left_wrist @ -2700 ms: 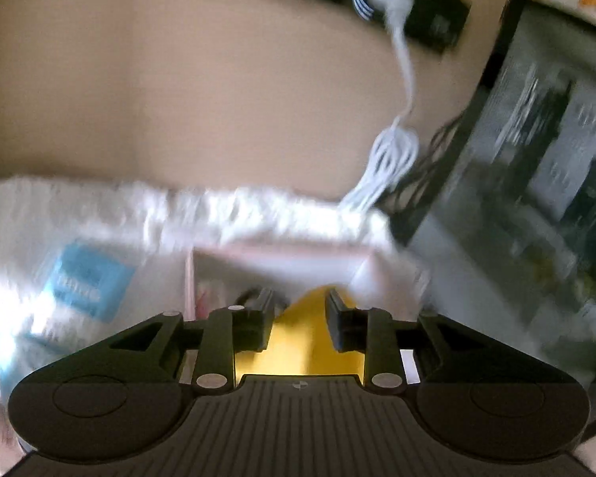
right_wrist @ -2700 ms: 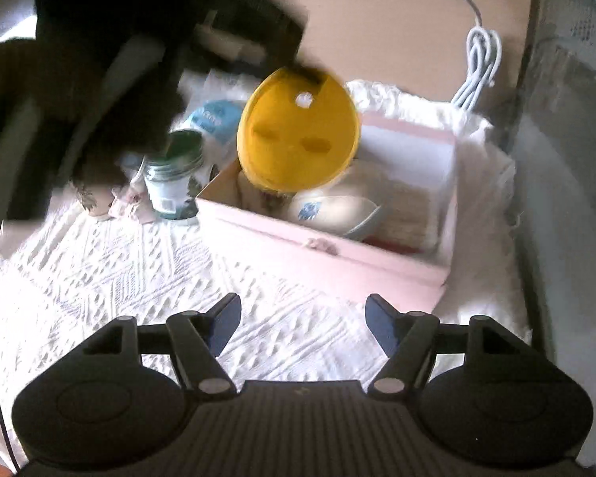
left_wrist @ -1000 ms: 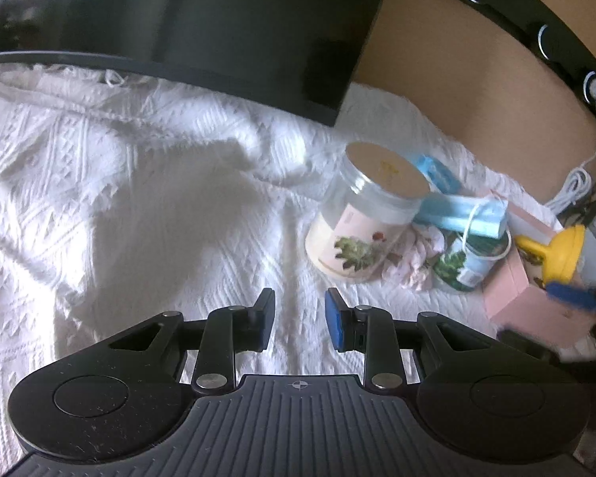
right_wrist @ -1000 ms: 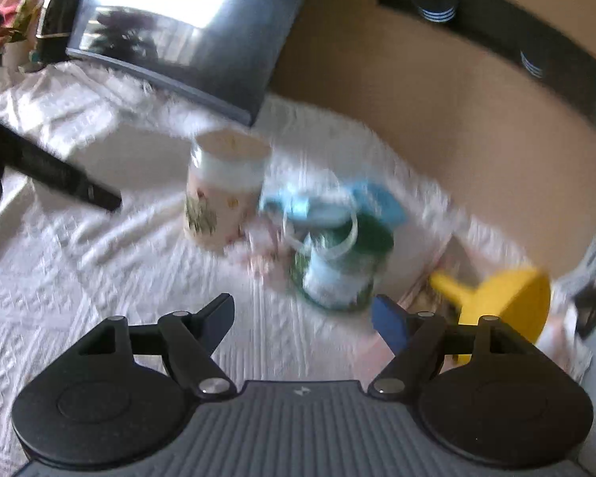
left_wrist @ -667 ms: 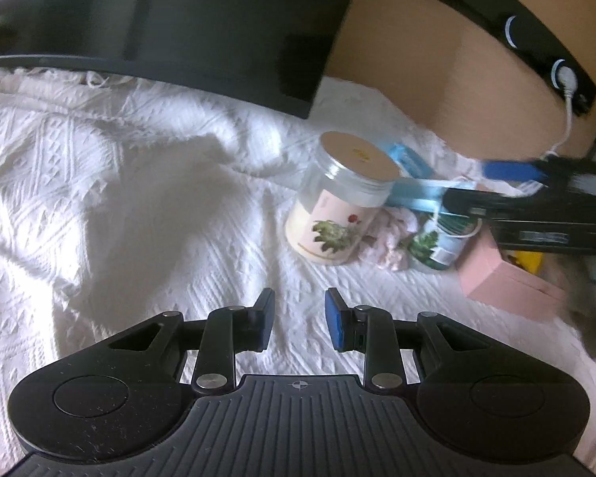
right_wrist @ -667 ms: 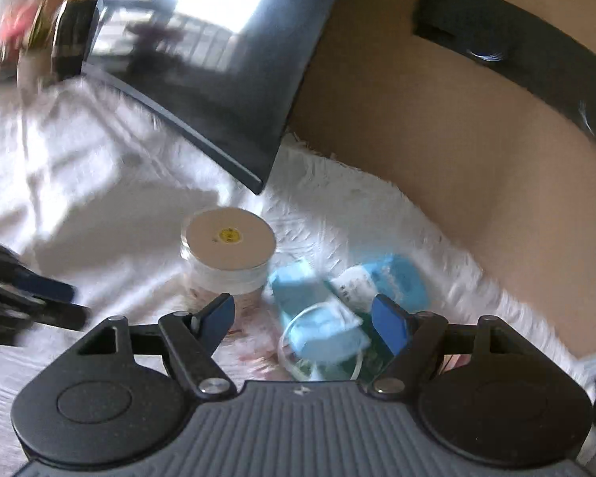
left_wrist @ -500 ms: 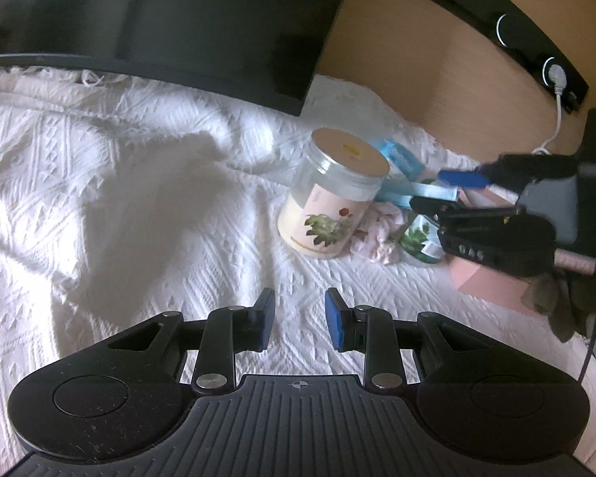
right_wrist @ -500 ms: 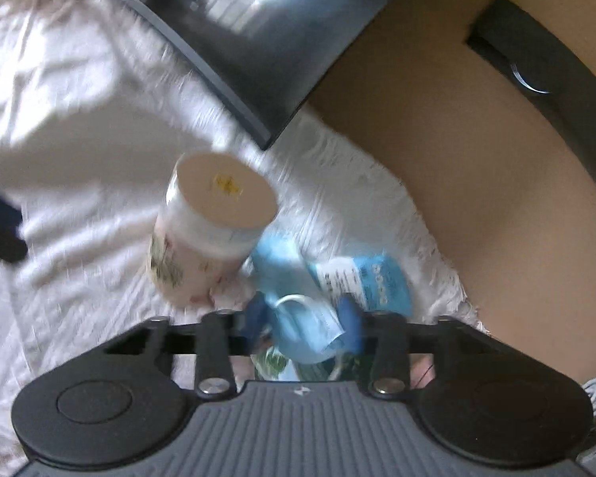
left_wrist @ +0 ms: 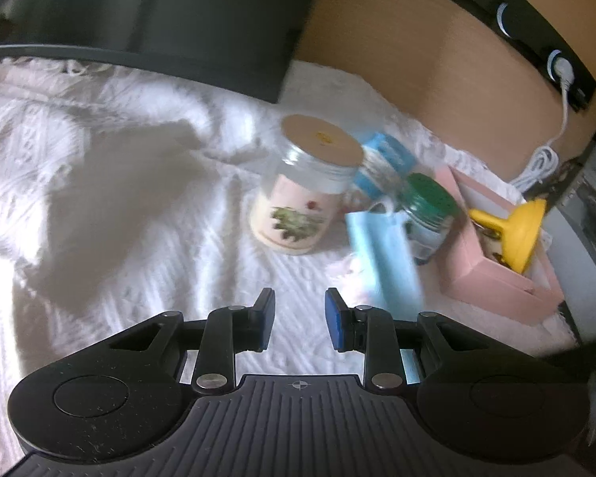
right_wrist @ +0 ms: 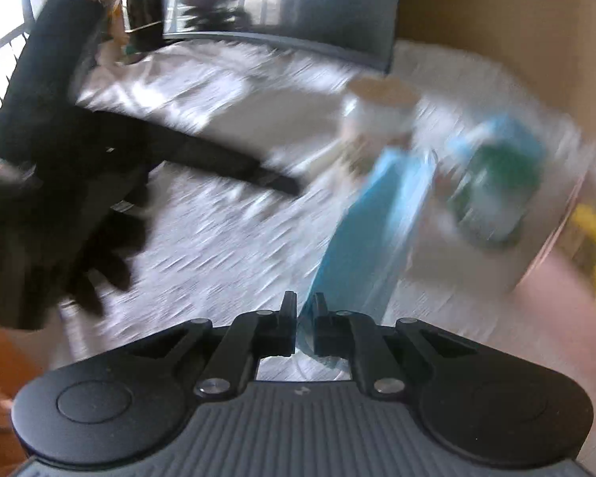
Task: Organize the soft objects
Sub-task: 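Set the mask down before the left tool, then grasp the pink tissue with the right tool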
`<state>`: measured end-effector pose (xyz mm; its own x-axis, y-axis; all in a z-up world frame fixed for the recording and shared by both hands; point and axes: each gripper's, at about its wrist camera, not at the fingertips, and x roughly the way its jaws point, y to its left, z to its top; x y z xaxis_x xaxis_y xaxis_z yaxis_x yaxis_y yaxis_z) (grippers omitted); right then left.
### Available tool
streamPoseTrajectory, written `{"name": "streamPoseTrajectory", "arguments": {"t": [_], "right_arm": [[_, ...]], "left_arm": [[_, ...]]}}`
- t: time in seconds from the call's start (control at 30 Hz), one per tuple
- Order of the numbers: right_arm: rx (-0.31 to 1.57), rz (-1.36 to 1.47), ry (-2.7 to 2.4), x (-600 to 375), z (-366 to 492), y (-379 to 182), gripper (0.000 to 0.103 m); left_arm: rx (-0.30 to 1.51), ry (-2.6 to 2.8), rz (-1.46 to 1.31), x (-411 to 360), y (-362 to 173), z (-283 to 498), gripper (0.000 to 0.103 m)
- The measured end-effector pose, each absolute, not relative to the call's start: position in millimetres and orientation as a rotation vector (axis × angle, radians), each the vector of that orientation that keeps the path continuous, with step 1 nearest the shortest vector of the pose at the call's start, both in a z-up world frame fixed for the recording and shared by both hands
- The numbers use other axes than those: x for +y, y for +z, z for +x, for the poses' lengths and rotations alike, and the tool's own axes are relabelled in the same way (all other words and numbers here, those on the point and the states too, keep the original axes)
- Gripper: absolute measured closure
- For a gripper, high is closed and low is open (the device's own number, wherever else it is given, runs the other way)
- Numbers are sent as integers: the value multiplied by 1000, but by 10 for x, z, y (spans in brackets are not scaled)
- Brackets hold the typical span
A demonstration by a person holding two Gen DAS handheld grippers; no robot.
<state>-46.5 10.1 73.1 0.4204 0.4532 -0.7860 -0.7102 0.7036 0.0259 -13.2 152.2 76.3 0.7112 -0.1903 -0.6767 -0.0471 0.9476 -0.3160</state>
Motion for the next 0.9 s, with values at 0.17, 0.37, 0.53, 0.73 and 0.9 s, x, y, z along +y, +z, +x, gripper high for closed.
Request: {"name": "streamPoseTrajectory", "arguments": {"t": [0.17,0.37,0.53,0.73,0.9], "right_arm": [[891,-300,775,-16,-684,599,84],[738,-229,688,-321,-594,908,41],[732,-151,581,-266,-149,914,39],[807,-87,518,129,533,543,38],[835,-128,489,251,684,379,82]], "left_arm": [[795,-107,-296,1307,770,-116,73],[819,-58,-252,1264,740,-118,73],[835,-28,-257,1392,719,-188,73],[888,-24,-264,1445,609,-281,73],[916,-59,-290,1426,586,-341,73]]}}
